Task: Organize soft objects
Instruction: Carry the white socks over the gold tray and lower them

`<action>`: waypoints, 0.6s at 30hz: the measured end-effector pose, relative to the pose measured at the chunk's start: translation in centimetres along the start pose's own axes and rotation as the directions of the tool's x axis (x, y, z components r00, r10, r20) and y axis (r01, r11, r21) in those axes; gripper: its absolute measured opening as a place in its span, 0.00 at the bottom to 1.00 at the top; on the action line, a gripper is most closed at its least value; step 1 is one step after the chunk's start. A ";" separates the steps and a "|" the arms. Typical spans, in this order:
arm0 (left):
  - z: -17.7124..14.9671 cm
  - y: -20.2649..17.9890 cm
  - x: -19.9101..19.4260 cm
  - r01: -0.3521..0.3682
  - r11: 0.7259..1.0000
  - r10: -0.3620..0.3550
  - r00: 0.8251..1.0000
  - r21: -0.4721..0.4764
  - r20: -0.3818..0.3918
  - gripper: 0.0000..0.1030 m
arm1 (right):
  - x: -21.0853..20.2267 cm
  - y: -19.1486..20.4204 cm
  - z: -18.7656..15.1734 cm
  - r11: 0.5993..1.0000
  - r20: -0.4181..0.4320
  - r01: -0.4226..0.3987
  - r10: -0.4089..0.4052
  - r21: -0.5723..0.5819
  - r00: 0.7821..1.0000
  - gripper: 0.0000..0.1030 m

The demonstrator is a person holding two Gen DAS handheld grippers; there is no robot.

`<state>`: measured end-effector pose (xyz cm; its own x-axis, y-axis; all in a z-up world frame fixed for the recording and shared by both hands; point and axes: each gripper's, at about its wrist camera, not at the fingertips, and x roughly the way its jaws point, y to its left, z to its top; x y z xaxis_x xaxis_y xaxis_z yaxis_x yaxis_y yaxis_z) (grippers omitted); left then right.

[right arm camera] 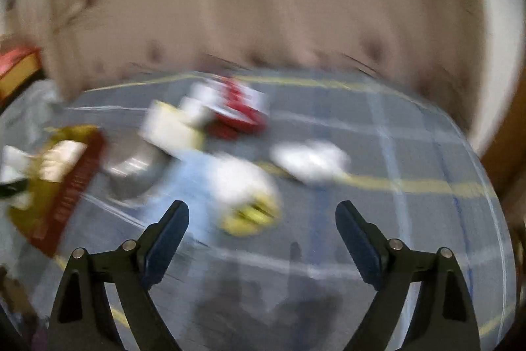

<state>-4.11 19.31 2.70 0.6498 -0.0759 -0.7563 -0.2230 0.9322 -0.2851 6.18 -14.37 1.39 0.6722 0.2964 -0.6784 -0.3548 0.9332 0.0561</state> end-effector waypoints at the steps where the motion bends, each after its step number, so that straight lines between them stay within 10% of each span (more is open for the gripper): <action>1: 0.0 0.0 0.0 -0.002 1.000 0.002 1.000 0.002 0.001 0.19 | 0.2 1.8 1.6 0.998 -0.001 -0.051 0.051 -0.023 0.999 0.85; 9: 0.3 0.9 -0.5 0.010 1.000 -0.010 1.000 -0.011 0.011 0.19 | 5.8 10.7 7.1 0.980 -0.099 -0.165 0.155 -0.109 0.983 0.68; 18: -0.1 0.6 0.1 0.017 1.000 -0.017 1.000 0.008 -0.014 0.19 | 11.3 9.5 6.9 0.986 -0.190 -0.164 0.165 0.020 0.968 0.54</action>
<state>-4.23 19.84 2.39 0.6430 -0.0969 -0.7597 -0.2062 0.9334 -0.2935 14.89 -0.77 -0.70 0.4690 0.4020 -0.7864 -0.4472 0.8759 0.1810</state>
